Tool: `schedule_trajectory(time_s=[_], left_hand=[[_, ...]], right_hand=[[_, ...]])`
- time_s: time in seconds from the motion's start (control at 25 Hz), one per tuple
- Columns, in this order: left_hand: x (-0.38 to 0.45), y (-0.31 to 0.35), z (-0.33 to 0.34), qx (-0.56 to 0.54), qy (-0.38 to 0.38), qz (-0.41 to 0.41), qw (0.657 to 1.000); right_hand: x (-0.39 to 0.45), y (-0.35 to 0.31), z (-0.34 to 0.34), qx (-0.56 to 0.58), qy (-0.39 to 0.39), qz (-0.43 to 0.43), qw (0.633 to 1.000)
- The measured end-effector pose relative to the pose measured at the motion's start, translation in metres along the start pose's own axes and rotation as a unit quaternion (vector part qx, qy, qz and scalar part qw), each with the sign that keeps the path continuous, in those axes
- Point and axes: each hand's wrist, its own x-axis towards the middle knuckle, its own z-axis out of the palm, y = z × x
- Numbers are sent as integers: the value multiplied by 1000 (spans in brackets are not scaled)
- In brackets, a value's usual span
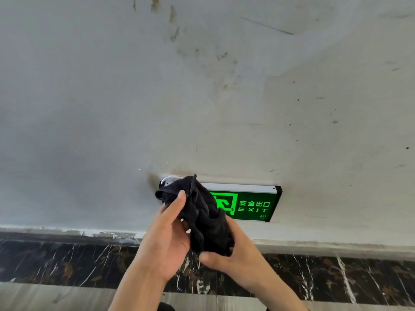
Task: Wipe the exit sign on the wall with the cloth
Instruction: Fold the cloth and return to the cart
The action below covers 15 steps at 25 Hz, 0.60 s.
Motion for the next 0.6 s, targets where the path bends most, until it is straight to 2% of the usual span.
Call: schedule_trajectory(time_s=[0.12, 0.2, 0.28, 0.44, 0.6], left_hand=[[-3, 1, 12, -9, -16, 15, 1000], [-7, 12, 19, 12, -11, 33, 999], [-14, 33, 29, 45, 15, 48, 998], [-34, 90, 56, 91, 58, 51, 993], [-62, 131, 90, 84, 86, 1, 993]], right_hand=[[7, -9, 14, -36, 95, -36, 994], [6, -26, 11, -98, 164, -29, 981], [-1, -46, -1, -122, 176, 1, 977], [-21, -109, -35, -10, 192, 115, 975], [-43, -193, -57, 153, 201, 144, 957]])
